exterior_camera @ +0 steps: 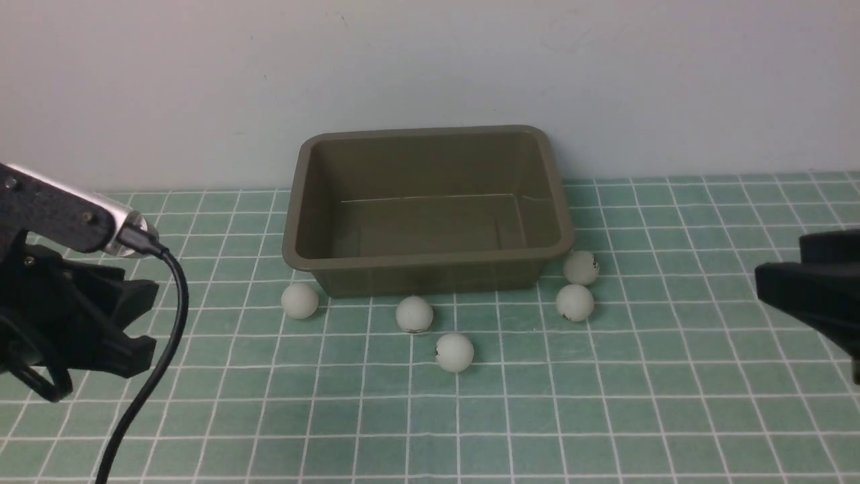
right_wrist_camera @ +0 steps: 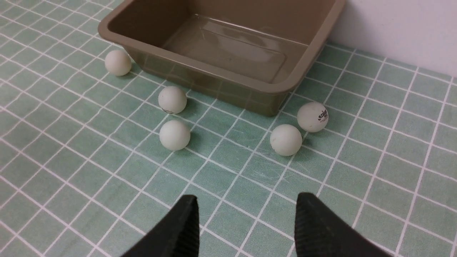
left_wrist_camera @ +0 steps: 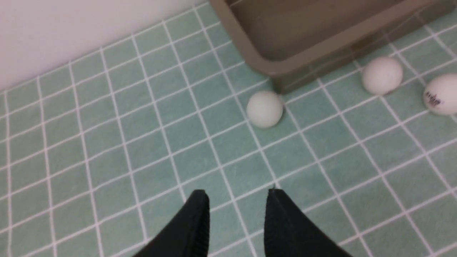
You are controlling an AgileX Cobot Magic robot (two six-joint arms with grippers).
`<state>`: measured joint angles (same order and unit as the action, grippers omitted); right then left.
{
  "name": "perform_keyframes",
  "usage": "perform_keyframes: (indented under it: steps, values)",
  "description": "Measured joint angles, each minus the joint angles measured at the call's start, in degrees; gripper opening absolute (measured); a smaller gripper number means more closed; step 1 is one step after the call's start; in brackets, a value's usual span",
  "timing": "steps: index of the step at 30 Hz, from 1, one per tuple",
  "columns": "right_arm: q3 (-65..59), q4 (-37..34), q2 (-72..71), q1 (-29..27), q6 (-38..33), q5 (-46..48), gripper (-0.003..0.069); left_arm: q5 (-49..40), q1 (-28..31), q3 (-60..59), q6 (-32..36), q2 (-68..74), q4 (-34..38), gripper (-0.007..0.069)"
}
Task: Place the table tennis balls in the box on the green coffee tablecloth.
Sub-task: 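Reach for and grasp a ping pong ball on the table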
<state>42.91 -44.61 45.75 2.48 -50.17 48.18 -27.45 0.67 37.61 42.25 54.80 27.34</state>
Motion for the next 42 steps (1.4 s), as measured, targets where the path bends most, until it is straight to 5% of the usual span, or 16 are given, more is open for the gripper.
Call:
perform_keyframes:
  steps: [4,15,25,34,42]
  values:
    - [2.2,0.0,5.3,0.0,0.0,1.9,0.0339,1.7,0.0,0.0,8.9,1.2,11.0,0.0199]
    - [7.3,0.1,22.7,0.0,-0.3,0.6,0.0410,-1.6,-0.1,0.0,14.6,1.2,16.3,0.0399]
    - [21.5,2.5,42.0,0.0,1.0,0.9,0.0420,-2.1,-0.1,0.0,14.6,1.2,20.2,0.0406]
    - [35.2,17.6,56.6,3.7,2.3,3.7,0.0420,-2.1,-0.1,0.0,14.6,1.2,20.2,0.0406]
    - [41.7,17.4,65.4,6.5,2.4,3.2,0.0420,-2.1,-0.1,0.0,14.6,1.2,20.2,0.0406]
